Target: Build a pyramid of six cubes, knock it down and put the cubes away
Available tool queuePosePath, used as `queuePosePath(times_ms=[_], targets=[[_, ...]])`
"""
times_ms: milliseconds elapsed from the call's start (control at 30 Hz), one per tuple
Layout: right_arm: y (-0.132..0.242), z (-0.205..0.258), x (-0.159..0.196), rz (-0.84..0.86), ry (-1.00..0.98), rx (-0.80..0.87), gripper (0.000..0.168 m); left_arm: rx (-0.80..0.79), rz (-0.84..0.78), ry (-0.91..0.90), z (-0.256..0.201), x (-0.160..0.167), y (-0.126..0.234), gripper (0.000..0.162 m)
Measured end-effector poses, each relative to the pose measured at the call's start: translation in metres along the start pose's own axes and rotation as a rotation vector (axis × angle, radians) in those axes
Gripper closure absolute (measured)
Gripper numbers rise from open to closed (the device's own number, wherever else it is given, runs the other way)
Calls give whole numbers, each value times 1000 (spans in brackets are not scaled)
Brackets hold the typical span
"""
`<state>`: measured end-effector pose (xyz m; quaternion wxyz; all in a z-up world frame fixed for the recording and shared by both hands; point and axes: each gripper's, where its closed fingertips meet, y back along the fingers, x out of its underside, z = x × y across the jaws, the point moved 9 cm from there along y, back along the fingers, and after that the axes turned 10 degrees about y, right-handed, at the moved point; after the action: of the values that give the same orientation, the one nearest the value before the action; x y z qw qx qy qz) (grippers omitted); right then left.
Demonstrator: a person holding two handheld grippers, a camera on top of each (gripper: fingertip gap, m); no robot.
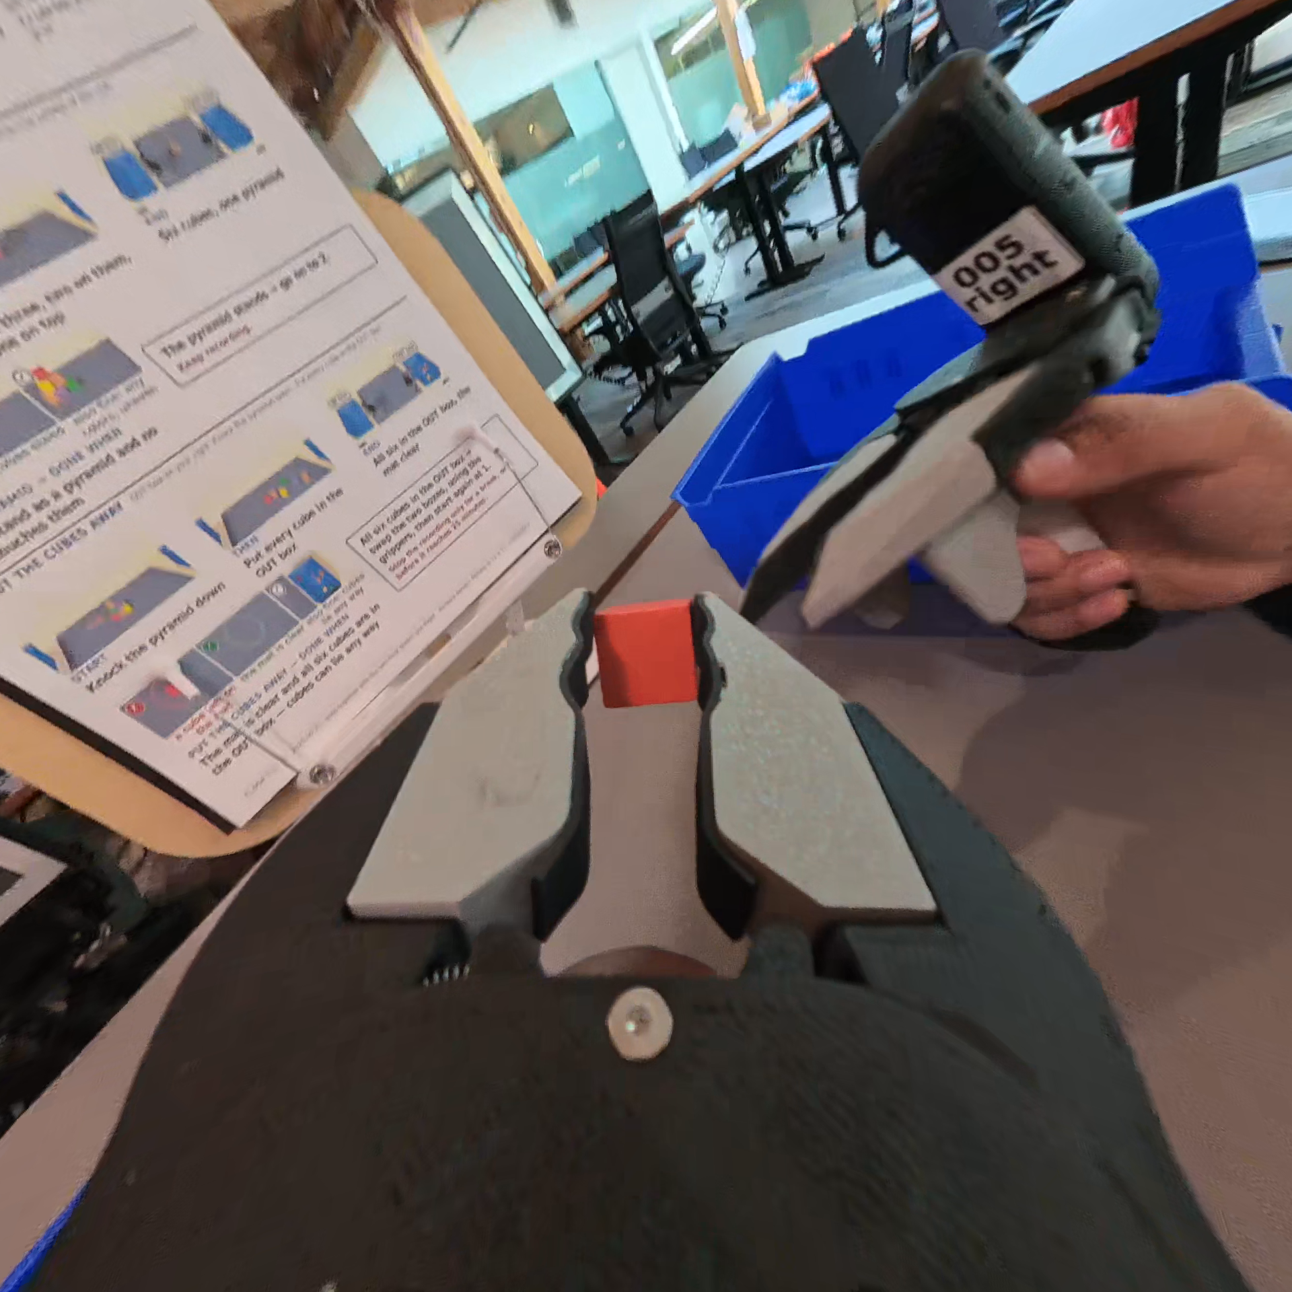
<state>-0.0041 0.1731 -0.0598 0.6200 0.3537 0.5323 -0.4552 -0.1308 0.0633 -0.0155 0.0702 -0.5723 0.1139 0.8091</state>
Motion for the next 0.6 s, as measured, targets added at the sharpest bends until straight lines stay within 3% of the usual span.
queuePosePath(times_ms=[167,433,600], targets=[[16,-5,-15,-179,-164,-108,136,-47,-73,-78,-11,0,20,135],[-4,11,-6,-69,-300,-366,128,36,-146,-348,-52,4,37,136],[-12,22,-2,-17,-283,-444,128,88,-217,-352,-61,-3,49,136]])
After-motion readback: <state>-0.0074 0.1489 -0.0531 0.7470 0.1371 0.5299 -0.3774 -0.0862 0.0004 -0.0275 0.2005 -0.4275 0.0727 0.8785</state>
